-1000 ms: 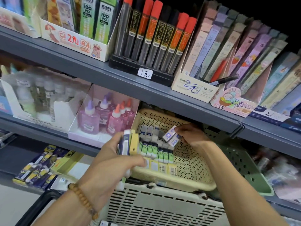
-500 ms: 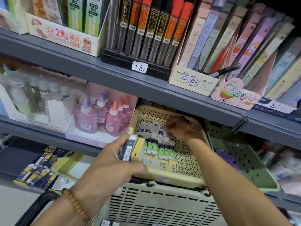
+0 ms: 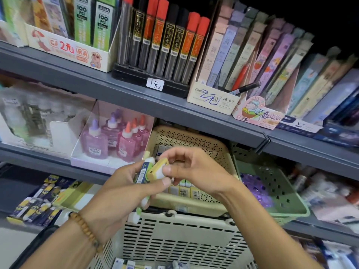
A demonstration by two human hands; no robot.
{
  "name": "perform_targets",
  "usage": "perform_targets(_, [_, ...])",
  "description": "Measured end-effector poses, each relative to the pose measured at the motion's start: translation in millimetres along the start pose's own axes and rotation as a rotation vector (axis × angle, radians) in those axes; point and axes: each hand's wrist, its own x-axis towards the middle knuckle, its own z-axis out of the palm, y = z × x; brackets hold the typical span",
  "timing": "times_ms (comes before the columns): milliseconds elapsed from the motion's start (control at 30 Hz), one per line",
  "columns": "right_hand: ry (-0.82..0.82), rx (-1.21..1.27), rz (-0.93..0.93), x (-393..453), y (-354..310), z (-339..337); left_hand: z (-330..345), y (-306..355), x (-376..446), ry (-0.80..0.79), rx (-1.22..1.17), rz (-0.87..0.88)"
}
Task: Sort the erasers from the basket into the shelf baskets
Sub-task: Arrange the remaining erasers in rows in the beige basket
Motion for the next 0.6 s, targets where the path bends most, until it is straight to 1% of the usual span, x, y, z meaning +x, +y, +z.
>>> perform_targets(67, [0.034, 0.160, 0.011, 1, 0, -5, -1, 1, 0, 0.040, -0.006, -0.003])
perform_targets(133, [0.142, 0.308, 0.072, 3, 1, -17, -2, 3, 1, 0.088, -0.091, -0.042])
perform_targets(167, [0.208, 0.278, 0.117, 4, 4, -24, -4, 5, 2, 0.117, -0.131, -0.064])
perform_targets(233, [0.275, 0.048, 0.217, 4, 13, -32, -7, 9, 4, 0.181, -0.205, -0.112])
perform_targets(300, [0.220, -0.114, 0.292, 6, 22, -32, -10, 13, 4, 0.205, -0.249, -0.140])
perform_targets(367, [0.145, -0.223, 0.314, 10, 28, -28, -12, 15, 2, 0.211, -0.224, -0.136])
perform_targets(433, [0.123, -0.348, 0.340, 16, 32, -25, -13, 16, -1, 0.193, -0.195, -0.117])
perform_targets(533, [0.084, -0.398, 0.420, 23, 39, -15, -14, 16, -5, 0.135, -0.162, -0.089])
perform_targets(600, [0.040, -0.404, 0.433, 23, 41, -6, -14, 14, -5, 0.099, -0.157, -0.086])
